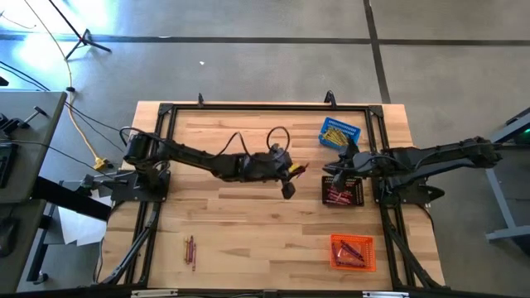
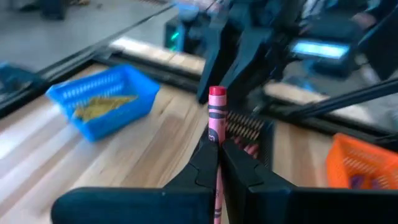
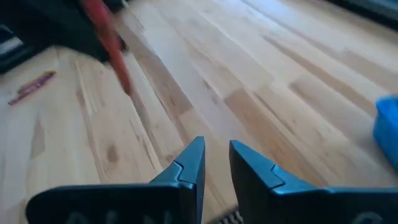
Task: Sort crayons
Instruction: Put the red crayon into the black bin
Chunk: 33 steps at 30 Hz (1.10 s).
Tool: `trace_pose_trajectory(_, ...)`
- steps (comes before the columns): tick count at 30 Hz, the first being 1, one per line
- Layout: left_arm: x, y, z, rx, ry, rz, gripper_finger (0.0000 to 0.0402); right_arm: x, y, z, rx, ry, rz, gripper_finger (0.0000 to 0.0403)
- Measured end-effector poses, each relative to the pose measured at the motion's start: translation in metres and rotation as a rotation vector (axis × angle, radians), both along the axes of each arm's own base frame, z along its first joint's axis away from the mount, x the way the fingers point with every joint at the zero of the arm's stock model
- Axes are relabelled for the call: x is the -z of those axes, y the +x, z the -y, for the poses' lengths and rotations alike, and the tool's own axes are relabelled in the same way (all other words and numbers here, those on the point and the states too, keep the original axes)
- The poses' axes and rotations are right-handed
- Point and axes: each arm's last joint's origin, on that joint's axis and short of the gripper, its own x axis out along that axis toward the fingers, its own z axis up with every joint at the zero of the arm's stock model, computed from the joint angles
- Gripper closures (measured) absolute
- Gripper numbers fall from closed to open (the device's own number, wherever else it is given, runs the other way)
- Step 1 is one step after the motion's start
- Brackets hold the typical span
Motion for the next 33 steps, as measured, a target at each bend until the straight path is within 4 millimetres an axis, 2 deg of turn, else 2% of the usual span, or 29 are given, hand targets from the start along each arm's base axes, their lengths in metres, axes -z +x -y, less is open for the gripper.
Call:
trace_pose_trajectory(4,-0.006,0.003,-0.008,0.036,0.017,0.06,0.0401,0.003,-0.003,-0.002,0.014,0.035,-0.028,0.0343)
trace_pose_trajectory(9,-0.009,0.004,-0.013,0.032,0.039,0.088,0.0401,-0.002,0.001,-0.008,-0.05,0.051,0.038,0.0333)
trace_pose_trajectory(15,-0.012,0.004,-0.013,0.031,0.039,0.119,0.0401,-0.008,0.009,-0.011,-0.105,0.066,0.111,0.0288)
trace_pose_trajectory(23,-0.015,0.005,-0.013,0.02,0.041,0.147,0.0401,-0.009,0.034,-0.014,-0.119,-0.009,0.208,0.0233)
trace_pose_trajectory(33,-0.017,0.005,-0.009,0.027,0.04,0.168,0.0401,-0.011,0.048,-0.014,-0.088,-0.068,0.283,0.023)
